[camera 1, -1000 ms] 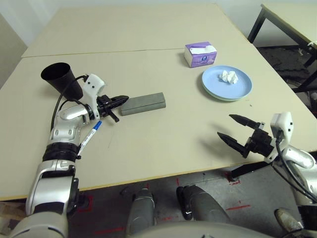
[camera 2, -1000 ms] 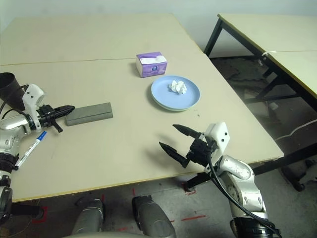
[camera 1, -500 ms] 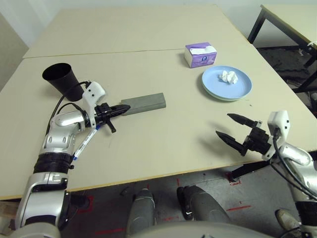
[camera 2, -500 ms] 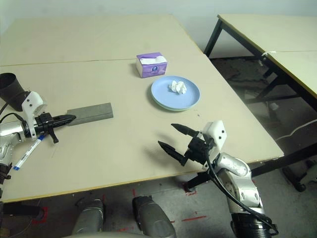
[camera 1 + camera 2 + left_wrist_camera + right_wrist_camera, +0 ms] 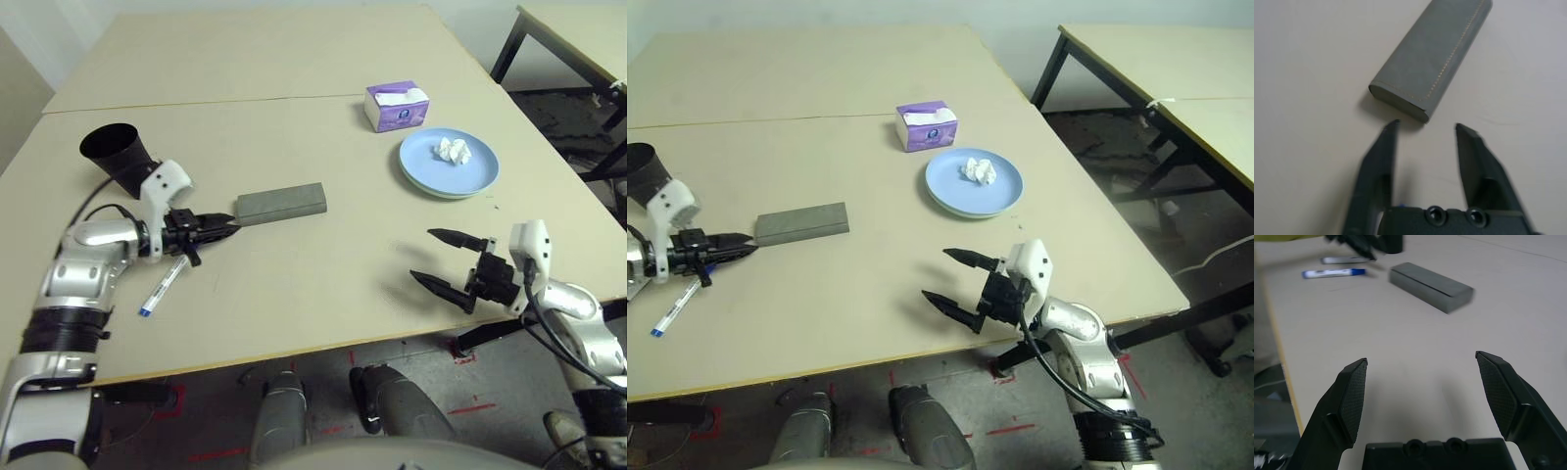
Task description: Organize and tidy the items on the table.
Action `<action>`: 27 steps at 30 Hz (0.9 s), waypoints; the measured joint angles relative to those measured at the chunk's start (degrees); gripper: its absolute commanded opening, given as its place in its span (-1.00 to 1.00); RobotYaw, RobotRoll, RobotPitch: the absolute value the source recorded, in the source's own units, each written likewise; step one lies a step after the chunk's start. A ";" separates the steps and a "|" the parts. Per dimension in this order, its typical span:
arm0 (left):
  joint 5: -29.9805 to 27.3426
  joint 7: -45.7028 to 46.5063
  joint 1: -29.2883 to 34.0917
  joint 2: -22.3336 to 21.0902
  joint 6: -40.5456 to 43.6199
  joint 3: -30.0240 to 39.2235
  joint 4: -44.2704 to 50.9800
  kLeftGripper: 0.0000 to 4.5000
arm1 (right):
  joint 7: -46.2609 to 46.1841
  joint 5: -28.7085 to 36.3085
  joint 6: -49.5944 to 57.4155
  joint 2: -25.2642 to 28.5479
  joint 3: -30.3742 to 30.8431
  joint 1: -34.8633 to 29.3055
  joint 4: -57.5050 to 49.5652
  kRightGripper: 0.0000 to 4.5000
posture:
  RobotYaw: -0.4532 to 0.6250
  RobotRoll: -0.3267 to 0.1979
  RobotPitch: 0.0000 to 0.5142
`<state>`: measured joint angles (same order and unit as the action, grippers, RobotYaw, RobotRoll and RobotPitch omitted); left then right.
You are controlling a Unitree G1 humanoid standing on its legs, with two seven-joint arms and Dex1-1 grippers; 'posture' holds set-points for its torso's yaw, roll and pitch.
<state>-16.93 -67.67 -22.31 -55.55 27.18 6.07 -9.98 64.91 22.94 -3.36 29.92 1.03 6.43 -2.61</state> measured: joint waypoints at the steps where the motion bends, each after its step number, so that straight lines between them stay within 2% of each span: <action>1: -0.75 -0.48 -0.05 -1.18 2.09 0.03 1.37 0.57 | 0.43 -0.08 -0.09 -0.20 0.55 0.77 0.35 1.00 | -0.19 0.25 -0.34; 3: -2.30 -1.45 -1.31 -4.40 7.87 0.04 4.23 0.89 | 1.28 -0.19 -0.20 -0.79 1.93 2.65 1.05 1.00 | -0.17 0.25 -0.33; 4: -3.08 -1.65 -2.33 -5.97 10.73 0.04 5.54 0.98 | 1.65 -0.24 -0.23 -1.28 2.54 3.41 1.24 1.00 | -0.15 0.25 -0.32; 6: -4.59 -2.02 -4.84 -9.07 17.15 -0.16 8.16 0.98 | 2.17 -0.32 -0.44 -2.34 3.69 4.85 2.02 1.00 | -0.14 0.25 -0.29; 9: -7.91 -2.98 -9.01 -16.31 30.93 -1.76 13.38 0.98 | 2.93 -0.70 -1.17 -3.64 5.10 6.97 4.08 1.00 | -0.11 0.25 -0.26; 10: -9.16 -3.37 -9.95 -19.32 36.10 -2.89 15.46 0.98 | 3.17 -0.85 -1.58 -4.04 5.33 7.58 5.02 1.00 | -0.11 0.25 -0.25; 13: -13.29 -3.58 -12.02 -24.65 49.90 -6.60 20.28 0.98 | 3.57 -1.26 -2.58 -4.73 5.97 8.62 7.27 1.00 | -0.11 0.25 -0.24; 17: -19.85 -2.23 -13.42 -27.28 62.89 -10.81 24.07 0.98 | 3.83 -1.57 -3.57 -5.79 6.89 8.97 8.09 1.00 | -0.11 0.25 -0.24; 20: -21.56 1.95 -11.62 -27.34 64.51 -11.69 24.58 0.98 | 3.83 -1.65 -4.01 -6.25 7.36 8.96 8.19 1.00 | -0.12 0.25 -0.24; 27: -21.34 10.87 -6.14 -24.63 64.60 -11.75 24.20 0.98 | 3.86 -2.35 -4.16 -5.98 8.48 6.91 7.12 1.00 | -0.17 0.25 -0.27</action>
<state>-38.27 -56.81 -28.45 -80.18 91.78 -5.68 14.23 68.77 20.60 -7.52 23.94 9.50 13.34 4.51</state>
